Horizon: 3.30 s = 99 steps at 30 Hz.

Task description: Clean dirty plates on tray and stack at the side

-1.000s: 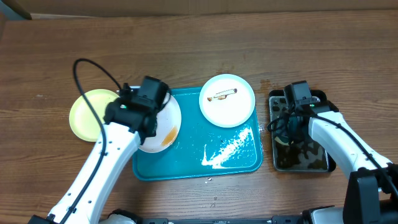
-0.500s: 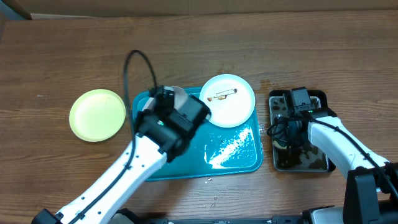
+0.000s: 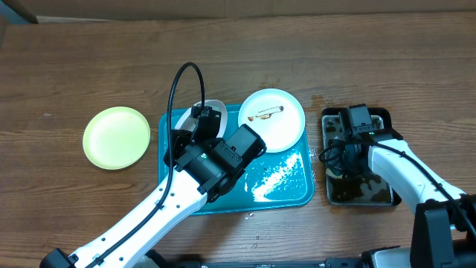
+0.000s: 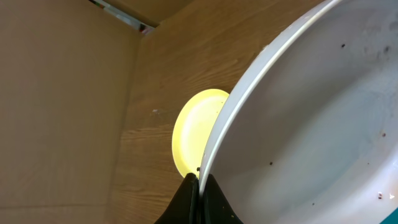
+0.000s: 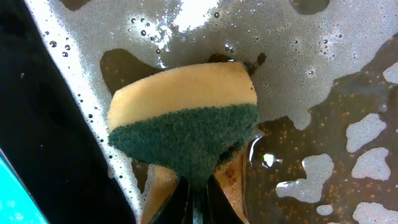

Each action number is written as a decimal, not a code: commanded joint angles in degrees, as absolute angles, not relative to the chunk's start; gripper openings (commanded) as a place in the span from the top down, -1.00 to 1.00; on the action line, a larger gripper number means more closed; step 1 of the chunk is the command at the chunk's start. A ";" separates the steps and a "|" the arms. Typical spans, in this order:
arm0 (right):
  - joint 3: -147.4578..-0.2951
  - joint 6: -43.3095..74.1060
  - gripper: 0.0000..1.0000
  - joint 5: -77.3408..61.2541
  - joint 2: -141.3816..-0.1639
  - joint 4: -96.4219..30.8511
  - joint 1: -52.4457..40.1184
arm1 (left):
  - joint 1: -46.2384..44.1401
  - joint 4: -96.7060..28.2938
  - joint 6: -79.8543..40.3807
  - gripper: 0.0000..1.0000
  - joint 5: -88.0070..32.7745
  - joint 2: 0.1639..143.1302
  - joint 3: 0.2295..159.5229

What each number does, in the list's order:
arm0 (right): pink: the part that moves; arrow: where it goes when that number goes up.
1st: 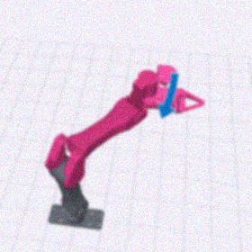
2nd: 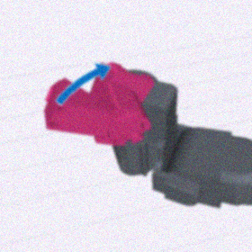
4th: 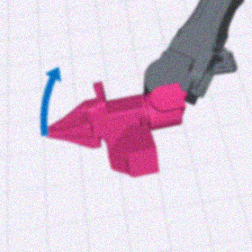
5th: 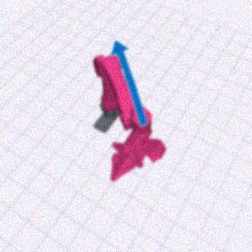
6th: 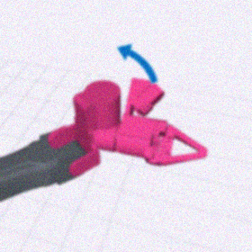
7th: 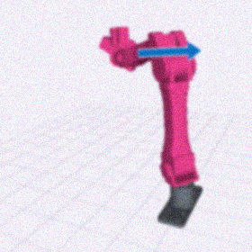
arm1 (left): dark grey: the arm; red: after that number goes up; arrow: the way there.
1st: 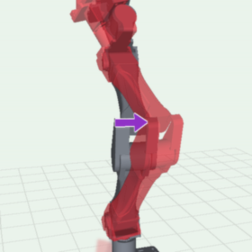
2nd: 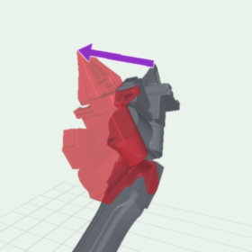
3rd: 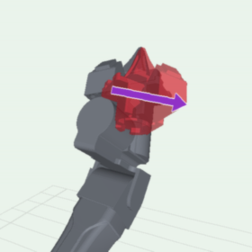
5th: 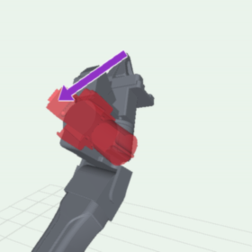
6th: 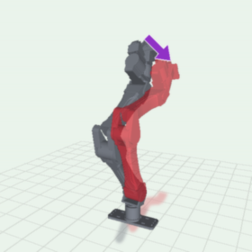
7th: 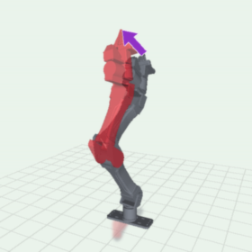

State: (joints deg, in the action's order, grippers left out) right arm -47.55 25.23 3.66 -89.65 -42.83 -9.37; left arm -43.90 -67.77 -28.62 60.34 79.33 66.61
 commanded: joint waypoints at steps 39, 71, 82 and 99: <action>-46.87 25.47 0.92 2.20 -89.43 -44.47 -9.26 | 29.78 -48.27 -17.12 0.91 1.23 84.79 66.48; -46.87 23.09 0.92 -0.56 -89.43 -37.08 -8.71 | 22.81 -54.87 -12.23 -0.62 -20.01 89.56 68.23; -46.87 21.39 0.92 -7.44 -89.54 -48.36 -8.78 | 8.86 -55.66 -9.82 -0.59 -18.24 89.56 68.20; -46.87 22.41 0.92 -6.70 -89.54 -47.03 -9.37 | 7.03 -57.01 -9.76 -0.58 -17.63 89.56 68.20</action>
State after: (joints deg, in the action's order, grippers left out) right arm -46.96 23.66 -8.32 -89.62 -44.84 -8.34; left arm 7.20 -56.97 -11.35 -17.80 90.87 66.81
